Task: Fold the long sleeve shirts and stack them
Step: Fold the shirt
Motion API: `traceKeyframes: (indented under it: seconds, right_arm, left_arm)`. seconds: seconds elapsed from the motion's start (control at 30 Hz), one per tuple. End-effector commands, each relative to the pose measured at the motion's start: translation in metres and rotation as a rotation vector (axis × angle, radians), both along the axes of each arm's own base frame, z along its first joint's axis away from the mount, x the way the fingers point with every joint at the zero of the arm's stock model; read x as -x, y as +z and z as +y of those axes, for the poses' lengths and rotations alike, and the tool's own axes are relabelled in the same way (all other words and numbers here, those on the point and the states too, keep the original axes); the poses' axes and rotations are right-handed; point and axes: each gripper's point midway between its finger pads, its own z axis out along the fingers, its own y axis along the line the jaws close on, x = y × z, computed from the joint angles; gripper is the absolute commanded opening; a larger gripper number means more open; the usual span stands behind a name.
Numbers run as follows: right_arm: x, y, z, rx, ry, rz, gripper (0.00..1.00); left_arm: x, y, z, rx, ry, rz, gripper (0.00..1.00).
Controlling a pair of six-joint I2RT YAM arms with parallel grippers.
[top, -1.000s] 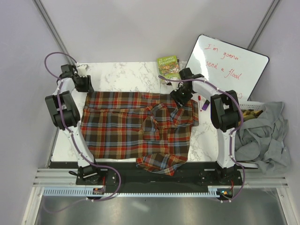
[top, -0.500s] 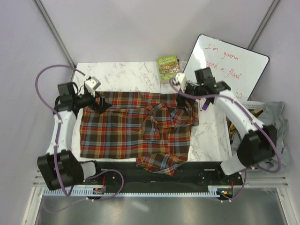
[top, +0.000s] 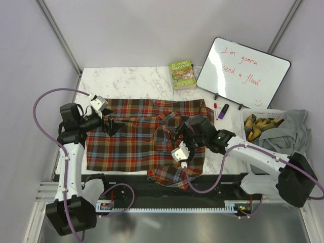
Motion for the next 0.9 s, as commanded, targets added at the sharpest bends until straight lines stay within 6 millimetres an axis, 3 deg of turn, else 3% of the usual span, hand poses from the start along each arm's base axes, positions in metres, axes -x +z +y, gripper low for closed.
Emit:
traceKeyframes:
  seconds: [0.0,0.13,0.33,0.6,0.7,0.87]
  right_arm:
    - [-0.001,0.009,0.035,-0.004,0.173,-0.223,0.92]
    - [0.012,0.0,0.052,0.009,0.233,-0.262,0.91]
    - [0.016,-0.019,0.063,0.082,0.33,-0.323,0.89]
    - [0.013,-0.051,0.052,0.24,0.419,-0.369,0.81]
    - [0.014,-0.056,0.055,0.244,0.44,-0.372,0.73]
    - [-0.001,-0.046,0.074,0.169,0.33,-0.316,0.35]
  left_arm:
    - [0.006,0.006,-0.003,0.017,-0.004,-0.032,0.99]
    - [0.006,0.004,0.0,-0.002,0.016,-0.036,0.99]
    - [0.007,-0.001,0.0,0.008,0.017,-0.006,0.99]
    - [0.007,-0.003,-0.002,0.023,0.009,0.029,0.99]
    - [0.008,-0.007,-0.003,0.03,0.004,0.042,0.99]
    - [0.013,-0.009,-0.005,0.032,-0.011,0.042,0.99]
